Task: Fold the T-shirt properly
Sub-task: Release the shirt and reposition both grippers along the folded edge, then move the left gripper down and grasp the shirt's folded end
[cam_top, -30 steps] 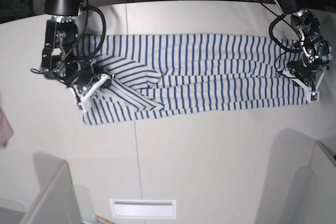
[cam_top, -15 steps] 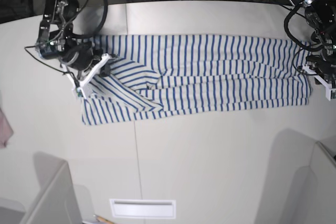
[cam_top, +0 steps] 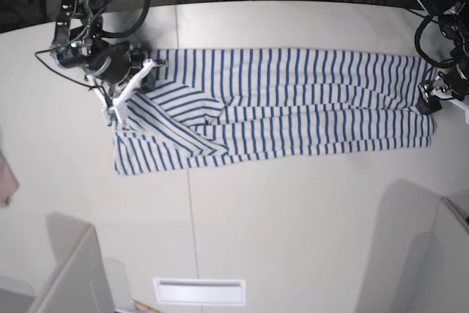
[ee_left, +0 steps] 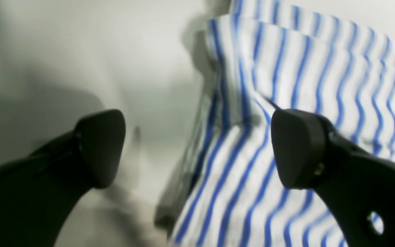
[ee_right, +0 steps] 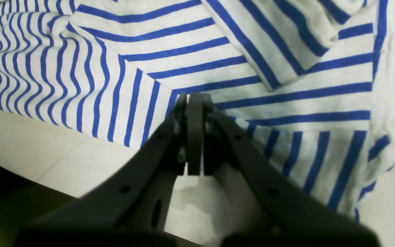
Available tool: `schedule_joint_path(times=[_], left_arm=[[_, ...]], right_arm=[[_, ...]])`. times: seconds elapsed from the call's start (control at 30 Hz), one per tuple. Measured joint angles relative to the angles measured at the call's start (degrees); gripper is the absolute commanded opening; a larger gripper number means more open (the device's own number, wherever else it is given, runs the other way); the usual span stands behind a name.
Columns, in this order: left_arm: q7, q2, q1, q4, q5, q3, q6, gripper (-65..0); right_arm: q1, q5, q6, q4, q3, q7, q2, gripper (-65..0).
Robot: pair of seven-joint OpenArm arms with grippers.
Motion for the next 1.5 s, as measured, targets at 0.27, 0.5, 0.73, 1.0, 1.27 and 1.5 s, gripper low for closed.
schedule_joint_path(times=[0.27,0.5,0.73,1.0,1.27,1.5], left_arm=[[-2.6,0.2,-2.0,-5.8,-1.1,0.1,-2.5,0.0],[-6.3,0.0,-4.5,-12.2,-2.8,1.0,-3.9,0.0],[-8.7,1.5,-4.0,-12.2,-4.5,6.0,-4.1,-24.0],[-7.8,2.9,-3.7,-12.3,-5.6,5.9,-4.1,-65.0],[-4.1,1.2,-3.0,-8.2,-3.1,6.3,-3.8,-65.0],[-2.3,1.3,5.7,10.2,-0.8,7.0,-2.9,-65.0]], right_arm=[[0.0,0.0,0.0,0.0,0.0,0.0,0.0,-65.0],[-0.3,0.0,0.0,0.0,0.0,0.0,-0.1,-65.0],[-0.3,0.0,0.0,0.0,0.0,-0.2,-0.1,-65.0],[-0.3,-0.1,0.0,0.0,0.3,-0.2,0.0,-65.0],[-0.3,-0.1,0.0,0.0,0.3,-0.2,0.0,-65.0],[-0.3,-0.1,0.0,0.0,0.4,-0.2,-0.1,-65.0]])
